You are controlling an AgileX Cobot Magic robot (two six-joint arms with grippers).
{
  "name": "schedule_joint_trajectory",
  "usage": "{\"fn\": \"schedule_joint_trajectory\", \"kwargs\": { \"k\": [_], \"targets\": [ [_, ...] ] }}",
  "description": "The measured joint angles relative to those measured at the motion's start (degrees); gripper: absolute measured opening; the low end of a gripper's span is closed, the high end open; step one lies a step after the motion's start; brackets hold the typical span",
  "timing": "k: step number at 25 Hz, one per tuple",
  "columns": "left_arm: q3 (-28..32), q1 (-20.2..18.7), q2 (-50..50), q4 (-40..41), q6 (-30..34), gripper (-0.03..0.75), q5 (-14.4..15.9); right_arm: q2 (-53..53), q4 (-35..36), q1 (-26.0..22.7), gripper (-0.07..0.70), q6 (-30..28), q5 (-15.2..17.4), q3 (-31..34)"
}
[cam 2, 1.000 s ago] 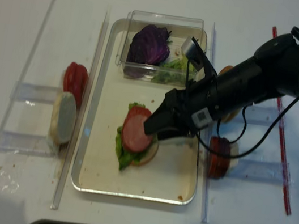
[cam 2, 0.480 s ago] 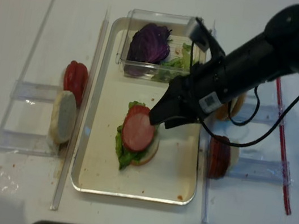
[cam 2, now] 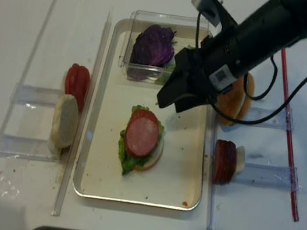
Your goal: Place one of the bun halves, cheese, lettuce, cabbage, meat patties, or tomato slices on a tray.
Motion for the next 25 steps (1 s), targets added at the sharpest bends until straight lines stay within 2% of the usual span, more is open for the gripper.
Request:
{"fn": "schedule_joint_trajectory", "kwargs": {
  "k": [7, 14, 22, 25],
  "targets": [
    [0.0, 0.0, 0.0, 0.0, 0.0, 0.44, 0.0, 0.0, -7.2, -0.1, 0.42, 8.2, 0.5, -3.1],
    [0.0, 0.0, 0.0, 0.0, 0.0, 0.44, 0.0, -1.1, -12.5, -0.1, 0.42, 11.8, 0.8, -3.1],
    [0.0, 0.0, 0.0, 0.0, 0.0, 0.44, 0.0, -1.7, -22.3, -0.1, 0.42, 16.4, 1.1, -3.1],
    [0.0, 0.0, 0.0, 0.0, 0.0, 0.44, 0.0, -2.1, -23.6, -0.1, 0.42, 17.4, 1.1, -3.1]
  ]
}}
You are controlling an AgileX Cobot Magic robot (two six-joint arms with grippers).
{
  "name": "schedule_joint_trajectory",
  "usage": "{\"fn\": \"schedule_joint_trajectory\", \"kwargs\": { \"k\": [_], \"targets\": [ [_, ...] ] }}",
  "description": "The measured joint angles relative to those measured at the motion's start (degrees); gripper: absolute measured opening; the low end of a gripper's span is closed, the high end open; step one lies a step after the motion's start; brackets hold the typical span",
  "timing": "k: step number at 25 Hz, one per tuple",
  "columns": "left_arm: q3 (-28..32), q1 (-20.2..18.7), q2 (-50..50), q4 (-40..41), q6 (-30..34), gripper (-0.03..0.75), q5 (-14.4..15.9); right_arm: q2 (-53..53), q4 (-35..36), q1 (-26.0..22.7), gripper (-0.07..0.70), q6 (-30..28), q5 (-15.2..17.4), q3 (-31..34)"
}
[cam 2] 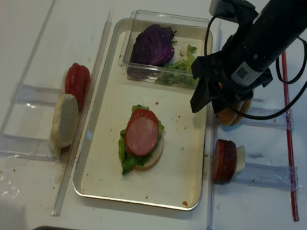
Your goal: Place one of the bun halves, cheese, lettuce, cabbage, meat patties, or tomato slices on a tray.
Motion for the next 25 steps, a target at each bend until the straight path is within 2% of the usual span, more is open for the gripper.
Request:
{"fn": "schedule_joint_trajectory", "kwargs": {
  "k": [4, 12, 25],
  "targets": [
    [0.0, 0.0, 0.0, 0.0, 0.0, 0.44, 0.0, -0.9, -1.7, 0.0, 0.42, 1.6, 0.1, -0.8],
    [0.0, 0.0, 0.0, 0.0, 0.0, 0.44, 0.0, -3.7, -12.2, 0.0, 0.42, 6.8, 0.4, -3.9],
    [0.0, 0.0, 0.0, 0.0, 0.0, 0.44, 0.0, -4.7, -19.3, 0.0, 0.42, 8.3, 0.8, -4.5]
  ]
}}
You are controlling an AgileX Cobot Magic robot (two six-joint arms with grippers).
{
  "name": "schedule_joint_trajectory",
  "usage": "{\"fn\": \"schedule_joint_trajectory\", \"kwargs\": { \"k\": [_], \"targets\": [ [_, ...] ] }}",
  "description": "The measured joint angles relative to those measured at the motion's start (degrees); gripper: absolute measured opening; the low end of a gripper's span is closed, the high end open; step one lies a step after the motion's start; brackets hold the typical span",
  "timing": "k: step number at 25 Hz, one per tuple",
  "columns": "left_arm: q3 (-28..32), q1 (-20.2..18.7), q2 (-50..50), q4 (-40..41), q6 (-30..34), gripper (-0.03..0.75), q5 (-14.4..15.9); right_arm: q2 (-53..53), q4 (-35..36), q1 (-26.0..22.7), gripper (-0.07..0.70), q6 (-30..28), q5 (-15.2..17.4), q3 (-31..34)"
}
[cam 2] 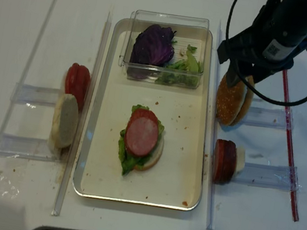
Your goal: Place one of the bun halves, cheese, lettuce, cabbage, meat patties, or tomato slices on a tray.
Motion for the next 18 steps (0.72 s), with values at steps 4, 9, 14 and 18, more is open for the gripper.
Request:
{"fn": "schedule_joint_trajectory", "kwargs": {
  "k": [4, 9, 14, 18],
  "targets": [
    [0.0, 0.0, 0.0, 0.0, 0.0, 0.44, 0.0, 0.0, 0.1, -0.5, 0.42, 0.0, 0.1, 0.0],
    [0.0, 0.0, 0.0, 0.0, 0.0, 0.44, 0.0, 0.0, 0.5, -5.3, 0.42, -0.3, 0.1, 0.0],
    [0.0, 0.0, 0.0, 0.0, 0.0, 0.44, 0.0, 0.0, 0.5, -9.9, 0.42, -0.8, 0.1, 0.0],
    [0.0, 0.0, 0.0, 0.0, 0.0, 0.44, 0.0, 0.0, 0.5, -12.3, 0.42, -1.4, 0.1, 0.0]
  ]
}}
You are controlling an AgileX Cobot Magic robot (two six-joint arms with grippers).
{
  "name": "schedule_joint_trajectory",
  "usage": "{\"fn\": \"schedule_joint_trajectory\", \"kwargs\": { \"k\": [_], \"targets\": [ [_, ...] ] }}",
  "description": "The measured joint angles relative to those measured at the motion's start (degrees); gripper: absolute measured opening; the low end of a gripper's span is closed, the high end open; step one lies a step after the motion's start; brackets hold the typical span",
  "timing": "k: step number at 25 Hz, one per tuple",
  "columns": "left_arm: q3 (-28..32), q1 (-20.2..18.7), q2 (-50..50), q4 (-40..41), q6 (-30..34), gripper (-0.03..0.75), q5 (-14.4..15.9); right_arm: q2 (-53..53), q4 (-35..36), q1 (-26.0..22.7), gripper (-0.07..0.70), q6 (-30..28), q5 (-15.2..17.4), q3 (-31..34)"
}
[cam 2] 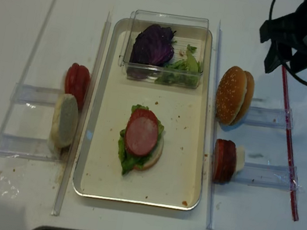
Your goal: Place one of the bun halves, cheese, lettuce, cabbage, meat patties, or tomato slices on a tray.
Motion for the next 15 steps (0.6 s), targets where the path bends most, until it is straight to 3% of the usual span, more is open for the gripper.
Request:
{"fn": "schedule_joint_trajectory", "kwargs": {
  "k": [15],
  "targets": [
    [0.0, 0.0, 0.0, 0.0, 0.0, 0.44, 0.0, -1.5, -1.2, -8.4, 0.42, -0.9, 0.0, 0.0]
  ]
}}
